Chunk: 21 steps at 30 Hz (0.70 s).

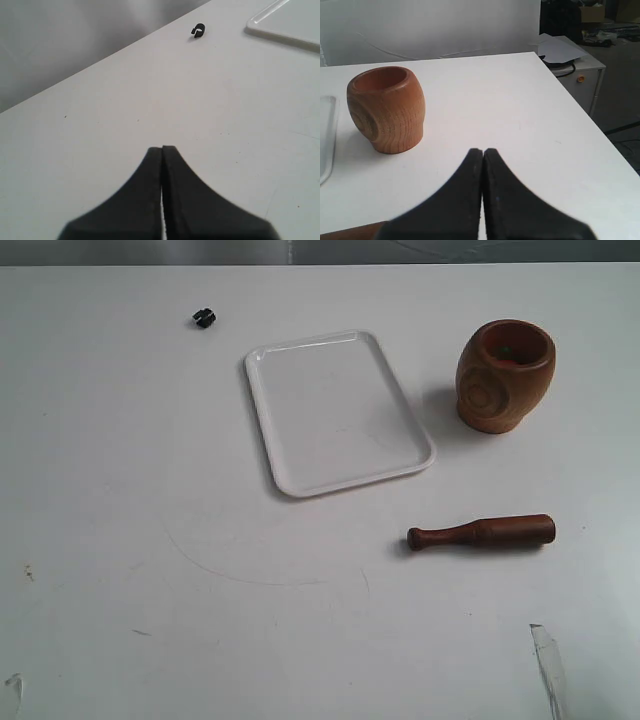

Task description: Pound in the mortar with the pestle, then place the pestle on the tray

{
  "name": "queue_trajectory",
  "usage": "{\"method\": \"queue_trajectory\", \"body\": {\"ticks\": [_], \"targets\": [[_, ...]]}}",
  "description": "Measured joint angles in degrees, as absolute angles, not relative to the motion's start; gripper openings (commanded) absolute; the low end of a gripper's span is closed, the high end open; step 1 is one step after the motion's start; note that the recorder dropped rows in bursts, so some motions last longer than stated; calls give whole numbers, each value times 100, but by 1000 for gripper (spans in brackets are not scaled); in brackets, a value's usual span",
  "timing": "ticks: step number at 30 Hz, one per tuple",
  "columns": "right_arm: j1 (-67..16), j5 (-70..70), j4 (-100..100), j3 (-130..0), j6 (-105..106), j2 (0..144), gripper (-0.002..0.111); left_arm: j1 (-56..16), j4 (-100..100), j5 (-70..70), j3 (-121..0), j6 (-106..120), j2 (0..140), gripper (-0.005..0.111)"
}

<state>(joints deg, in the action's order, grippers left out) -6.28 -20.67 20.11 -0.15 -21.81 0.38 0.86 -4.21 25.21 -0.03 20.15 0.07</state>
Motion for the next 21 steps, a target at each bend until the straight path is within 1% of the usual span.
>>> {"method": "queue_trajectory", "body": {"ticks": [16,19,21], "targets": [[-628,-2050,2256,-15,-2181,38,0,86,-421,2521,-3,2015,7,0],[-628,-1786,2420,-15,-2201,38,0,86,-421,2521,-3,2015,7,0],[-628,-1338,2241,-15,-2322,38,0,86,-421,2521,-3,2015,7,0]]}}
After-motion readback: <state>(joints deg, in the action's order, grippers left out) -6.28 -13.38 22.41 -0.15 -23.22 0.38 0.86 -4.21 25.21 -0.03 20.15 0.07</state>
